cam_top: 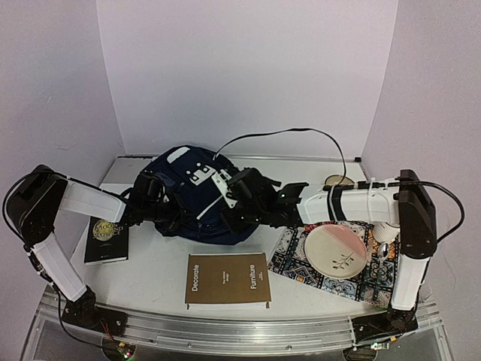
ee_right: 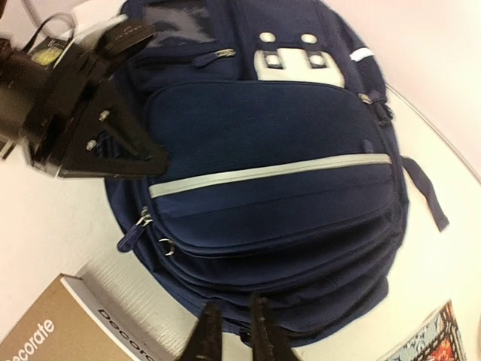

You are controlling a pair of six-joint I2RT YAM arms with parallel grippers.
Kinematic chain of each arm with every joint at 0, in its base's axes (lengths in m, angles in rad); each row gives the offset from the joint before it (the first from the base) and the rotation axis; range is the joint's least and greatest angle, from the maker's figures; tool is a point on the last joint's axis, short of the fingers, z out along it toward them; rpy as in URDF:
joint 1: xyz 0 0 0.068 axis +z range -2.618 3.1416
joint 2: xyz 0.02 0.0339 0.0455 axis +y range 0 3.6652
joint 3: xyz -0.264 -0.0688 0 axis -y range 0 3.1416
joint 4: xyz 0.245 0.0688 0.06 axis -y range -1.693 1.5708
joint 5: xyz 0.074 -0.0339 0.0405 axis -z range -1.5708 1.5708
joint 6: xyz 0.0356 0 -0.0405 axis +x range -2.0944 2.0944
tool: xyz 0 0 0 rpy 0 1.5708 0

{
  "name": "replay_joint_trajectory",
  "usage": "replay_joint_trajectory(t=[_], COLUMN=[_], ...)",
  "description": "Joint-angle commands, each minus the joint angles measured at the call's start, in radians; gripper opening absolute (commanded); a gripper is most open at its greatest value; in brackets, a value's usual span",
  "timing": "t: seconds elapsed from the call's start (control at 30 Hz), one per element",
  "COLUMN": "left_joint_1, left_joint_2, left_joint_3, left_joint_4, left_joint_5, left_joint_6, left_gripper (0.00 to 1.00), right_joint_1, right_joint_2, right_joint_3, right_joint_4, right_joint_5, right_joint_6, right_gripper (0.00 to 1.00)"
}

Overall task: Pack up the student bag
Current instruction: Grab the upper front pocket of the student bag.

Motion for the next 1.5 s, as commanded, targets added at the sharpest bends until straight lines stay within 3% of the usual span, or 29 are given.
replay_joint_trajectory(t=[0.0,0.2,0.33,0.97,1.1,1.3,1.47], left_joint_1=[-0.009,-0.025,-0.033,-0.069,-0.073,-0.073,-0.066], left_joint_2=[-0.012,-0.049,-0.073,-0.109,-0.114,-0.121,-0.098], left_joint_3=[0.031,0.035,0.032,0.042,0.043,0.032,0.052], left_joint_4=[0.044,0.045,0.045,0.047,0.047,0.046,0.045], left_joint_5=[0.030,0.005,-0.011,-0.051,-0.058,-0.094,-0.111], left_joint_6=[-0.023,-0.067,-0.092,-0.134,-0.129,-0.101,-0.051], left_gripper=[0.00,0.00,0.00,0.00,0.00,0.00,0.00], right_joint_1=[0.063,0.119,0.133,0.144,0.144,0.144,0.140], right_joint_2=[0.092,0.191,0.230,0.383,0.384,0.320,0.230], right_joint_3=[0.072,0.139,0.166,0.281,0.274,0.219,0.146], right_joint_4=[0.035,0.075,0.075,0.051,0.049,0.049,0.049], right_joint_5=[-0.054,0.060,0.106,0.246,0.294,0.292,0.274], right_joint_6=[0.013,0.081,0.178,0.307,0.305,0.247,0.158], right_gripper=[0.23,0.37,0.40,0.41,0.30,0.02,0.00])
